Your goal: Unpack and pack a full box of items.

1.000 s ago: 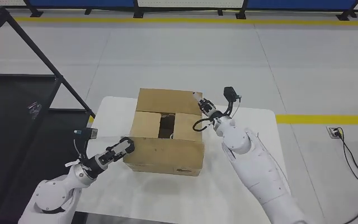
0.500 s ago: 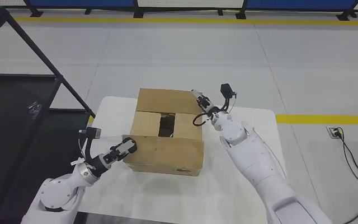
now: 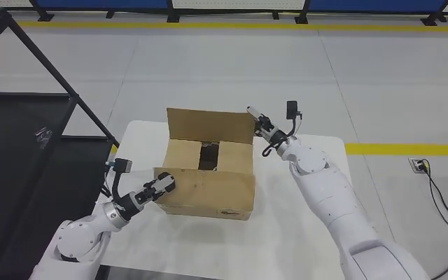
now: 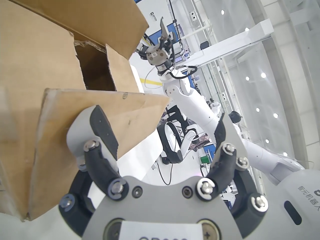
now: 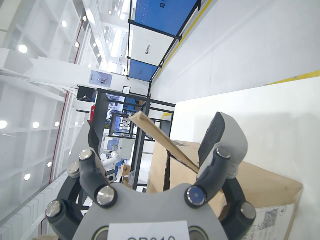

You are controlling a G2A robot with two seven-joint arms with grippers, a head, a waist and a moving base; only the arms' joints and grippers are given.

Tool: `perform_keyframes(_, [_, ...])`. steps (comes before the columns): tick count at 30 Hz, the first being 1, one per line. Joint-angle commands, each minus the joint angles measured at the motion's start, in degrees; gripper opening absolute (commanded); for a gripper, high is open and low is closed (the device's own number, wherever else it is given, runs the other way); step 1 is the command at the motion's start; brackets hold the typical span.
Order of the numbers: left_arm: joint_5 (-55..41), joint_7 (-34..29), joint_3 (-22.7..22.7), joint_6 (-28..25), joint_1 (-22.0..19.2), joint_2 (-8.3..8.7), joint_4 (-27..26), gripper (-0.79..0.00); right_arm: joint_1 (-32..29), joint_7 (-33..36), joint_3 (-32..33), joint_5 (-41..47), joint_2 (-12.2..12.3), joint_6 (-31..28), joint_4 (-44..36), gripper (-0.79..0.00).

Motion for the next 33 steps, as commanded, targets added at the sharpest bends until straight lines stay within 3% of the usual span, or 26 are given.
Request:
perform_keyframes(1, [1.60, 0.52, 0.34, -0.01, -0.19, -0.01, 0.14, 0.000, -0.17, 2.92, 1.03, 1.20, 0.52, -1.48, -0.61, 0.000])
perform_keyframes(9, [6.98, 3.73, 2.40, 0.49, -0.89, -0.25, 0.57, 0.000, -2.78, 18.02, 5.83, 6.30, 3.46, -6.37, -5.95, 0.000])
perform_keyframes(16, [10.11, 6.58, 4.50, 0.83, -1.91, -0.63, 1.22, 0.000, -7.10, 24.46, 7.49, 2.00, 5.99, -3.54, -15.43, 0.000])
perform_keyframes(20, [11.59, 7.36, 5.72, 1.07, -2.66, -0.82, 1.74, 0.000, -10.74, 25.71, 7.88, -2.13, 7.21, 0.91, -23.32, 0.000])
perform_keyframes(27, [14.92, 9.03, 7.70, 1.33, -3.98, -1.17, 3.35, 0.000, -16.78, 23.84, 7.40, -9.38, 8.47, 15.46, -38.27, 0.000])
perform_keyframes(33, [16.04, 10.46, 9.43, 1.01, -5.26, -1.59, 5.54, 0.000, -19.62, 25.43, 6.15, -11.17, 8.93, 23.69, -44.39, 0.000])
